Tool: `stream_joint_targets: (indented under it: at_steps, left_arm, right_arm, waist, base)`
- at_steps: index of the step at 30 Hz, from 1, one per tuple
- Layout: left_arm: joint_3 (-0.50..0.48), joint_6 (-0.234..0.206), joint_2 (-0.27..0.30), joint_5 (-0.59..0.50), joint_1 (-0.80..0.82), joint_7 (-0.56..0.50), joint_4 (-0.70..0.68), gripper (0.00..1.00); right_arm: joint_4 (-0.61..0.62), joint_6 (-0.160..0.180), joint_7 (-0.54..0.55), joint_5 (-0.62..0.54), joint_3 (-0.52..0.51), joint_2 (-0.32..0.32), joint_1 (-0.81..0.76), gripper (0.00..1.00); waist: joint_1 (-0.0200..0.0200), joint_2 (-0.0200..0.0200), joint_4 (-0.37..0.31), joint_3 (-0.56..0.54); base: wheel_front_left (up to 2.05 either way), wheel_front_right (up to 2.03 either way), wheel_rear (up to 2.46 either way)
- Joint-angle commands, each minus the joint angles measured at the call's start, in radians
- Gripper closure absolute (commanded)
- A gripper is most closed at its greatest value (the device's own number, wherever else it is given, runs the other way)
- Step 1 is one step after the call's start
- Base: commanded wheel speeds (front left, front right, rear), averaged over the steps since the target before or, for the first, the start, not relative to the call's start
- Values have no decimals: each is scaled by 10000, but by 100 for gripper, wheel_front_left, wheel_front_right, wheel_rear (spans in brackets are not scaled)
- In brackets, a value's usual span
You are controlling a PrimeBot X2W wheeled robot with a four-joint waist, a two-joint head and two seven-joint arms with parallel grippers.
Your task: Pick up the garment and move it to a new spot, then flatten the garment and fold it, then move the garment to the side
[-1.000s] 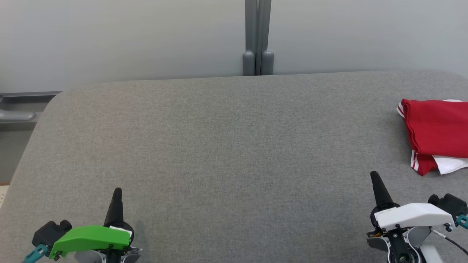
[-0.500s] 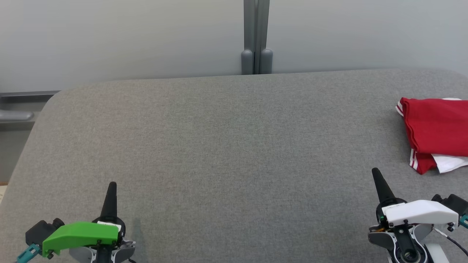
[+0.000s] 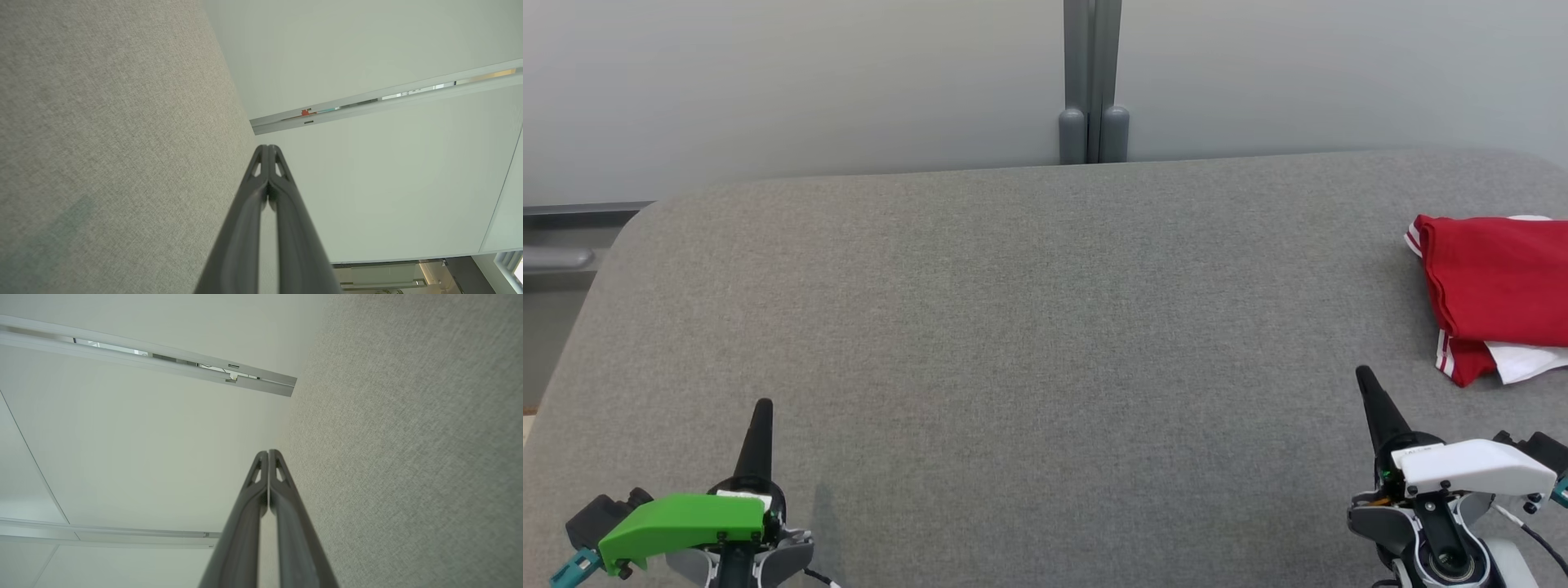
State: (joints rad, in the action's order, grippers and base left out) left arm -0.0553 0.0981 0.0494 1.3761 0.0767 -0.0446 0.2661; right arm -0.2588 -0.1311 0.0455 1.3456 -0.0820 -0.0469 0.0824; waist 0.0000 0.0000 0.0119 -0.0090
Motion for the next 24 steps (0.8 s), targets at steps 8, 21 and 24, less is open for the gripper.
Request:
stream_joint_targets:
  at_steps: [8, 21, 24]
  left_arm:
    - [-208, 151, 16, 721, 281, -234, -117, 100]
    - [-411, 263, 17, 1556, 333, -483, -176, 100]
    - [-465, 274, 17, 1748, 354, -531, -191, 100]
  right_arm:
    - [115, 4, 226, 798, -118, -45, 200, 100]
    - [145, 5, 469, 1743, -226, -49, 269, 100]
    - [153, 6, 526, 1956, -248, -50, 280, 100]
  waist:
    - [0, 0, -28, 28]
    - [0, 0, -70, 71]
    - [0, 0, -80, 81]
  base:
    - [0, 0, 0]
    - [0, 0, 0]
    - [0, 0, 0]
